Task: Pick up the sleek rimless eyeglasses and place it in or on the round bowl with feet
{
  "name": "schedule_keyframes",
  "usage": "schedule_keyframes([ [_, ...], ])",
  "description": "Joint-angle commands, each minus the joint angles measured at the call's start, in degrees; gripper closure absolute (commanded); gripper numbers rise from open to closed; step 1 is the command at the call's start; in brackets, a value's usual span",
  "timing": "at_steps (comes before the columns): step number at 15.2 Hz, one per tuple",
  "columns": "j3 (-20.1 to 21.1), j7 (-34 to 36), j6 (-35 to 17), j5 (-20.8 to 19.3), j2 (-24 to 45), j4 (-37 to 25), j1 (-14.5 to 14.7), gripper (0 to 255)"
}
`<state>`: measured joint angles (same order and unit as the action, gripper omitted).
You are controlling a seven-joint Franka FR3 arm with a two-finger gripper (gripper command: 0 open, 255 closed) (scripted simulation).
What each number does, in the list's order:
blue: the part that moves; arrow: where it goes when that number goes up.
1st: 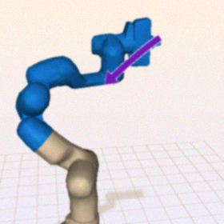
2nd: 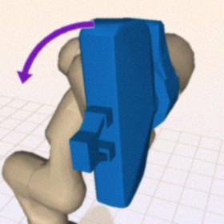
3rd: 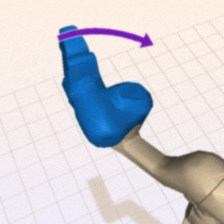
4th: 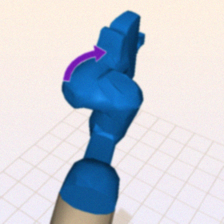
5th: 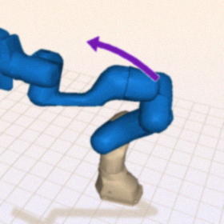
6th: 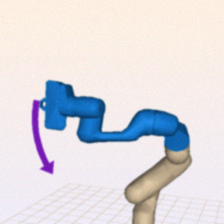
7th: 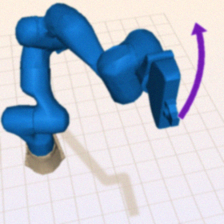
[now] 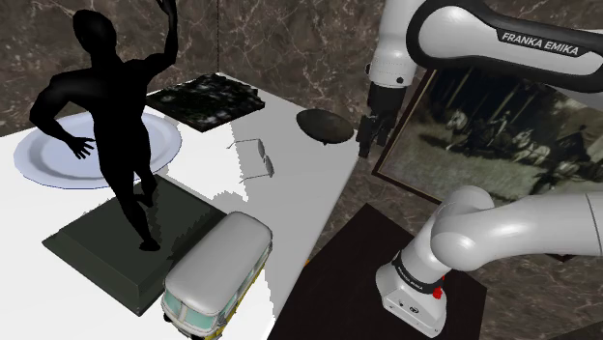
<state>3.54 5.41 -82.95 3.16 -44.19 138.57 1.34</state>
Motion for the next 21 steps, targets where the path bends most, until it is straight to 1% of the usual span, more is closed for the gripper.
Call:
schedule_keyframes([
  [1, 0.0, 0.0, 0.0, 0.0, 0.0, 0.0, 0.0, 0],
  [6, 5.44, 9.1, -5.04, 4.61, 7.31, -3.7, 0.18, 0],
  [11, 10.34, 17.97, -9.81, 7.23, 15.9, -9.25, -0.11, 0],
  [16, 14.67, 26.92, -13.82, 7.61, 25.48, -16.59, -0.67, 0],
  [21, 18.1, 36.16, -16.64, 5.62, 35.96, -25.75, -0.84, 0],
])
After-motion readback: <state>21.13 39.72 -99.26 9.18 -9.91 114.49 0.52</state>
